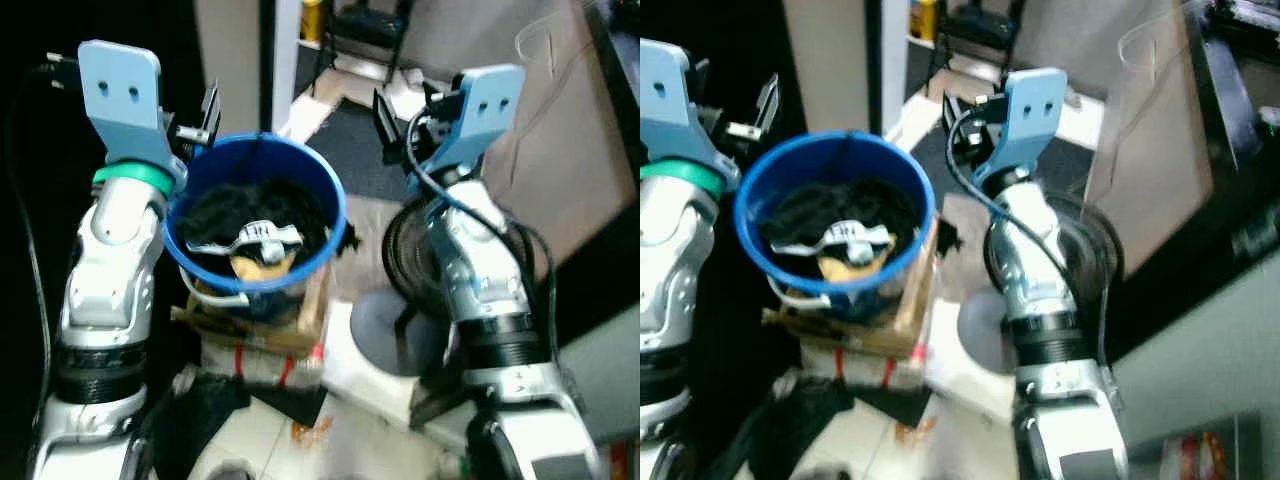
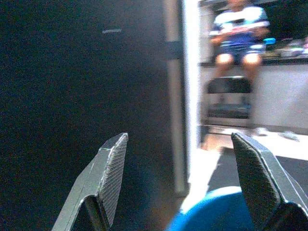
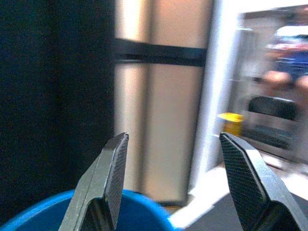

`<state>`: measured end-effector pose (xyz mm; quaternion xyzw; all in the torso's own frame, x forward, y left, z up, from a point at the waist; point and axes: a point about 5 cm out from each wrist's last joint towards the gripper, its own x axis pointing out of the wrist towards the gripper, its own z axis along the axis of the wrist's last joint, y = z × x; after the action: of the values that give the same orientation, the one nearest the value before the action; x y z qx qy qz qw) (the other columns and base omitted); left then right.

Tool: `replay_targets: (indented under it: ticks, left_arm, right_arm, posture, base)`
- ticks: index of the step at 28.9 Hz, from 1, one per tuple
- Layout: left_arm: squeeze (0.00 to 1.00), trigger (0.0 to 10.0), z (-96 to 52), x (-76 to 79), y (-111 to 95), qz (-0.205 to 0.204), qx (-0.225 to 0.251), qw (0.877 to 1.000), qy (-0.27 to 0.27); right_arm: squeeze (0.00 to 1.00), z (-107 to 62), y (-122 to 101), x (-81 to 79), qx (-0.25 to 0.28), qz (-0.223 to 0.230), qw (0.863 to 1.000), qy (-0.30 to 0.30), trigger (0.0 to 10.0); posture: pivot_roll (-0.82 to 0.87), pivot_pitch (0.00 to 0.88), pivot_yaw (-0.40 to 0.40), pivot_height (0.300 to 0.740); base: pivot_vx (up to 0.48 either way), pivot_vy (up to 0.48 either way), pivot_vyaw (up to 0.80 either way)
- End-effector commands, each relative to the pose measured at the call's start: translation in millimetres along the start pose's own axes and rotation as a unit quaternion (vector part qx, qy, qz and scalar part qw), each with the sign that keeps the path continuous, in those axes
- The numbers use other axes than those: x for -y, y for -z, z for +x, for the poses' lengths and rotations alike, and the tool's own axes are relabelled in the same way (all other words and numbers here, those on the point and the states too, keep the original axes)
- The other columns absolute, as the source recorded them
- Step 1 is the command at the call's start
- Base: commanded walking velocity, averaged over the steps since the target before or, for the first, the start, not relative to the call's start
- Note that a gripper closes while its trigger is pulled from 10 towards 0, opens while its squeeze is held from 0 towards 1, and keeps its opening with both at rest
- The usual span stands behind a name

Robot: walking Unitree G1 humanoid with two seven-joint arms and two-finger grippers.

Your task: Clothes washing

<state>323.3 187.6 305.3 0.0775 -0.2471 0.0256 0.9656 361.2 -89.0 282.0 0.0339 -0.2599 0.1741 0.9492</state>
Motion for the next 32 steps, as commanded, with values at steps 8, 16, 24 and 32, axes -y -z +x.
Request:
replay_targets:
  ticks: [8,16,24,32]
  left_arm:
    - [0.00,10.0,-0.4,4.8,1.5,-0.012,-0.005,1.000,0.006]
    - [0.00,10.0,-1.0,7.4,1.5,-0.014,-0.003,1.000,0.015]
    - [0.00,10.0,-4.9,14.3,5.0,-0.015,-0.008,0.999,0.043]
    - [0.00,10.0,-9.6,15.1,21.5,-0.012,-0.040,0.999,0.036]
  right_arm:
    - [0.00,-3.3,-0.6,13.4,0.002,0.012,1.000,0.025,10.0]
    - [0.00,-4.5,-0.5,11.5,0.004,0.011,1.000,0.020,10.0]
    - [0.00,-8.9,2.0,2.3,-0.002,0.009,1.000,-0.020,10.0]
    - [0.00,-14.0,11.6,-5.4,-0.020,0.002,0.999,-0.044,10.0]
  posture:
    - [0.08,0.072,-0.055,0.740]
    - [0.07,0.073,-0.051,0.740]
    - [0.07,0.078,-0.047,0.740]
    - [0.07,0.084,-0.049,0.740]
  base:
    - [0.067,0.000,0.00]
    - [0.000,0.000,0.00]
    - [0.000,0.000,0.00]
    - [0.000,0.000,0.00]
